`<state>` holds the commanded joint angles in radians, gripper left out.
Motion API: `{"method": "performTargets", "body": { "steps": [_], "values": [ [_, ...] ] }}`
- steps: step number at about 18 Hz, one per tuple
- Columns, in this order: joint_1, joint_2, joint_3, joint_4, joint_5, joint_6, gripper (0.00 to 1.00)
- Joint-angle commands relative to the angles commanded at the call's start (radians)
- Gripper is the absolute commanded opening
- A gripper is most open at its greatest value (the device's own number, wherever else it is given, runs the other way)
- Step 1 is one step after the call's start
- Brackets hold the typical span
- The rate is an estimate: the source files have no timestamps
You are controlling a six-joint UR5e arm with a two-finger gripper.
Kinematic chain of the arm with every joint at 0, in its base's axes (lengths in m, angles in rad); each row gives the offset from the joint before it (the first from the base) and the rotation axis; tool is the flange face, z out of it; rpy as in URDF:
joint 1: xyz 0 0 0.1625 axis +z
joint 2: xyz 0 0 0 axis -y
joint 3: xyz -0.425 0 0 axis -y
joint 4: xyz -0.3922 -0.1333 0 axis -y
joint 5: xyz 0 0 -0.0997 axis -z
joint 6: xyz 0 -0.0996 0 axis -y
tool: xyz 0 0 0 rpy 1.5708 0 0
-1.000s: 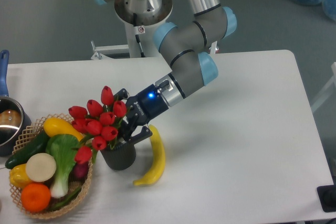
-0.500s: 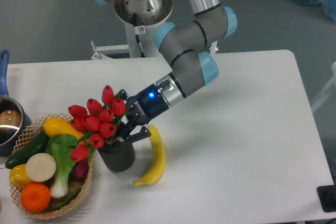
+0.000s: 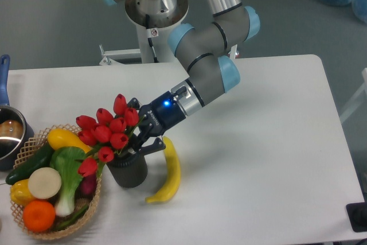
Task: Pick up the flowers from the vase
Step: 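Lift the gripped tulip bunch upward out of the dark vase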
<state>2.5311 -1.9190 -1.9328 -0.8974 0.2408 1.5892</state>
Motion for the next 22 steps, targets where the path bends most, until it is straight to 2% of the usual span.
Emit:
{"method": "performTargets", "body": {
  "steps": [7,14,22],
  "values": [
    [0.011,0.023,0.006,0.000,-0.003,-0.072,0.56],
    [0.011,0.054,0.051,0.000,-0.034,-0.208,0.55],
    [0.011,0.103,0.078,0.000,-0.083,-0.285,0.55]
  ]
}}
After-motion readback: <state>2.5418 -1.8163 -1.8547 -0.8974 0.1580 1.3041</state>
